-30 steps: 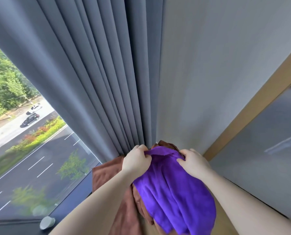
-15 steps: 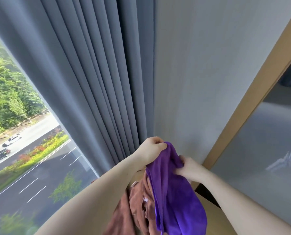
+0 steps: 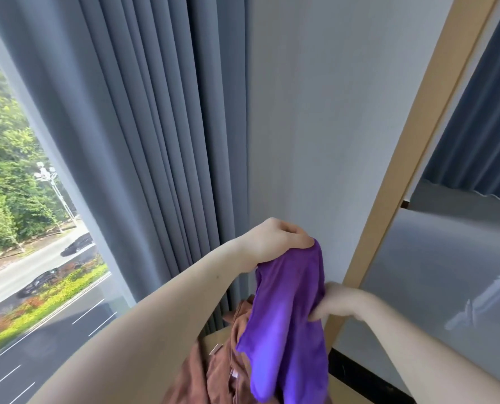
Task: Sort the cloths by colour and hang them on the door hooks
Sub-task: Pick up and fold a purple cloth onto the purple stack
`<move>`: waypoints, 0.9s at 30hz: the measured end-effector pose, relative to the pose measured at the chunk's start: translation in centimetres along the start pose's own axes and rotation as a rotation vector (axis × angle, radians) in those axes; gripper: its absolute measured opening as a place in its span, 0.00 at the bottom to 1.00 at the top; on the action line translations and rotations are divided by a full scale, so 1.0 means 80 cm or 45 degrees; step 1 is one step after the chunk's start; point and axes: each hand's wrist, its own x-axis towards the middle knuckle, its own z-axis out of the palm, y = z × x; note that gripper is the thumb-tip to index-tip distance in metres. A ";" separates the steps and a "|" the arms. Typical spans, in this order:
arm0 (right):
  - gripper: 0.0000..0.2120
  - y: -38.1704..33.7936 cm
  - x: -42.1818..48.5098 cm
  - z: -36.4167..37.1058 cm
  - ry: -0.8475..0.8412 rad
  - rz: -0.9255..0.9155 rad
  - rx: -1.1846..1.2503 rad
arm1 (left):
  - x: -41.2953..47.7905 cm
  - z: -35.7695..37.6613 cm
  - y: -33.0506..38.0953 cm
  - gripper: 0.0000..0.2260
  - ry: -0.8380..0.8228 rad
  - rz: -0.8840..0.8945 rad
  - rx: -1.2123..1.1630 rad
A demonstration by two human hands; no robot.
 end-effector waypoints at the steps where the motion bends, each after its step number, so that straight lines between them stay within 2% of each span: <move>1: 0.22 0.000 -0.002 -0.003 0.018 -0.002 0.023 | -0.002 -0.002 0.008 0.05 -0.002 0.017 0.001; 4: 0.17 0.003 -0.004 -0.009 0.096 0.011 0.176 | -0.008 -0.011 0.029 0.05 0.012 0.065 -0.021; 6: 0.20 0.011 -0.004 -0.012 0.168 0.020 0.395 | -0.012 -0.019 0.041 0.05 0.025 0.097 -0.023; 9: 0.26 0.024 -0.006 -0.013 0.164 -0.015 0.805 | -0.018 -0.032 0.057 0.06 0.033 0.136 0.004; 14: 0.24 0.033 -0.008 -0.022 0.109 -0.075 1.145 | -0.018 -0.062 0.075 0.07 0.132 0.178 0.062; 17: 0.23 0.030 -0.010 -0.030 0.202 -0.153 1.314 | -0.017 -0.081 0.076 0.09 0.184 0.237 0.000; 19: 0.20 0.023 -0.015 -0.036 0.332 -0.247 1.445 | -0.015 -0.093 0.071 0.10 0.250 0.308 -0.068; 21: 0.12 0.015 -0.022 -0.043 0.458 -0.321 1.497 | -0.013 -0.103 0.061 0.12 0.273 0.348 -0.135; 23: 0.09 0.008 -0.028 -0.049 0.565 -0.331 1.491 | -0.011 -0.109 0.050 0.15 0.281 0.357 -0.119; 27: 0.08 0.003 -0.031 -0.057 0.708 -0.301 1.402 | -0.008 -0.110 0.037 0.24 0.378 0.333 0.227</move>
